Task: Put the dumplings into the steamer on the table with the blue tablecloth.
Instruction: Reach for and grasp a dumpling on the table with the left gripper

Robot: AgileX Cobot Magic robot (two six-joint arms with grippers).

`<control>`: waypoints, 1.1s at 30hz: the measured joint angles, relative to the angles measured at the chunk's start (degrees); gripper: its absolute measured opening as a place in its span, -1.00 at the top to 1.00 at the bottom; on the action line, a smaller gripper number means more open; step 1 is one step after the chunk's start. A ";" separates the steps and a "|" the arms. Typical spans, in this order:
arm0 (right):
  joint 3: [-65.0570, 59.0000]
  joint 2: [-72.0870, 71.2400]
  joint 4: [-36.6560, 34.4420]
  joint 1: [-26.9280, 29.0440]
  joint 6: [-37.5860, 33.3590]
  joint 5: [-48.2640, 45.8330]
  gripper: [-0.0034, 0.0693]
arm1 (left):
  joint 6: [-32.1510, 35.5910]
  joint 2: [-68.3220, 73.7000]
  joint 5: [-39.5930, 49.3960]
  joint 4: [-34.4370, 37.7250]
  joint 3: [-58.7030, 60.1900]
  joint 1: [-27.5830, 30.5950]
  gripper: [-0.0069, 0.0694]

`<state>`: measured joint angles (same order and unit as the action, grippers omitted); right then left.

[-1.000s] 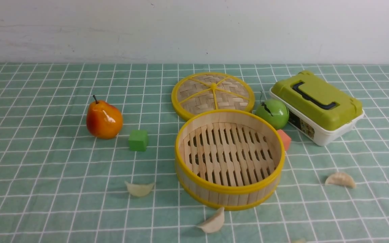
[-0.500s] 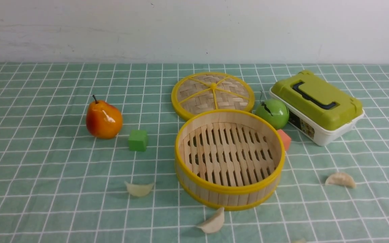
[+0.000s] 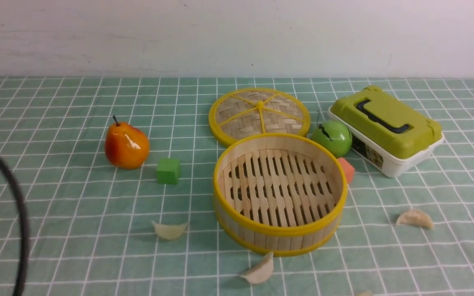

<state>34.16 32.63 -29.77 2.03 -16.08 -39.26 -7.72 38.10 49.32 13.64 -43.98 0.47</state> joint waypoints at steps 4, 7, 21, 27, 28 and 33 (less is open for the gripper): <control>9.09 12.29 1.38 -3.13 -3.21 -12.90 0.96 | 4.30 12.76 11.01 -4.43 -9.07 -6.87 0.86; 11.45 17.12 1.64 -7.78 -4.56 -15.66 0.96 | 8.37 20.25 12.87 -6.48 -13.94 -13.09 0.86; 11.76 19.42 7.09 -18.64 -6.84 -16.53 0.95 | 5.94 54.35 16.09 -18.29 -32.08 -30.75 -0.36; 11.76 19.42 7.33 -18.64 -6.84 -16.53 0.94 | 6.13 67.31 11.57 -22.32 -35.71 -31.08 -0.75; 11.76 19.42 7.40 -18.64 -6.84 -16.53 0.94 | 6.17 68.81 10.91 -22.91 -35.96 -31.08 -0.76; 11.76 19.42 7.53 -18.64 -6.84 -16.53 0.94 | 7.37 75.58 7.32 -26.25 -36.15 -31.08 -0.63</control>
<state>45.93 52.05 -22.24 -16.61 -22.91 -55.79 -0.35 113.67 56.64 -12.61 -80.13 -30.61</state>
